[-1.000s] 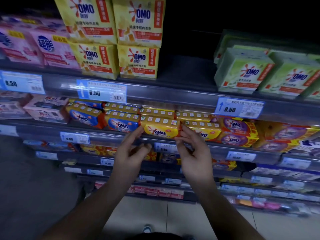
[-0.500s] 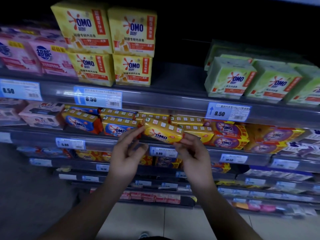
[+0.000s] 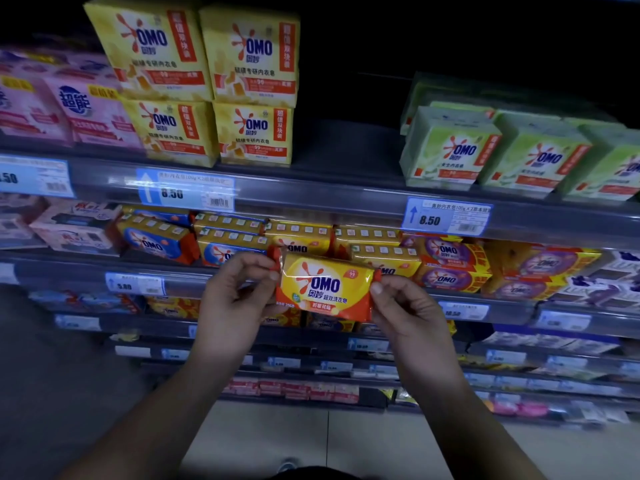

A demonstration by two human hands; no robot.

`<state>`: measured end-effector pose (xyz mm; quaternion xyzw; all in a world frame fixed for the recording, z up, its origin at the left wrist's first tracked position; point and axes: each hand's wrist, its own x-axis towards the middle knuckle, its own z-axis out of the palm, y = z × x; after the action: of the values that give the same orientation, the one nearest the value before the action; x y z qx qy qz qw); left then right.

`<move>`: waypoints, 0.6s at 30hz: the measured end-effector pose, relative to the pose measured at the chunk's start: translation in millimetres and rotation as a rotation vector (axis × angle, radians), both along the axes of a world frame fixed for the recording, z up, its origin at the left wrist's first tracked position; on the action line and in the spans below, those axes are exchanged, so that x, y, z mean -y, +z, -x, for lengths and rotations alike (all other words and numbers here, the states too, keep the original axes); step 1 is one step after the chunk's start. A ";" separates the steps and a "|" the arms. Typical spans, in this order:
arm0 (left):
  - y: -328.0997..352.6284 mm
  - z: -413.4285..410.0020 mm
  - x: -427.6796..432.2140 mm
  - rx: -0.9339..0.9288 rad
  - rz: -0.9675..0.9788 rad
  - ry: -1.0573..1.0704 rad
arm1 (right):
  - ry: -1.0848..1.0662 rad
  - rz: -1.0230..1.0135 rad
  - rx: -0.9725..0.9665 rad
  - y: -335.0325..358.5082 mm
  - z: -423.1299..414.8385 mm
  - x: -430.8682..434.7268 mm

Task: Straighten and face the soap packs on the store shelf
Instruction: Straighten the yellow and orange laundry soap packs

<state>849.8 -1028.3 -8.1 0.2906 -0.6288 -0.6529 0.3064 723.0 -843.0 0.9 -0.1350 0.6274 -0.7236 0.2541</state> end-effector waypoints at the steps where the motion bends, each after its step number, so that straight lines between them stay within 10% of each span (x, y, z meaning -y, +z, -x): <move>1: 0.8 -0.2 -0.3 0.011 -0.010 -0.007 | 0.004 -0.005 0.003 0.1 2.0 -1.1; 18: 12.7 -15.5 7.8 0.041 -0.071 -0.055 | 0.052 -0.114 -0.133 19.6 16.6 -9.4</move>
<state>865.3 -1036.1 4.7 0.2973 -0.6190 -0.6770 0.2648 706.4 -833.6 20.6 -0.1843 0.6792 -0.6694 0.2378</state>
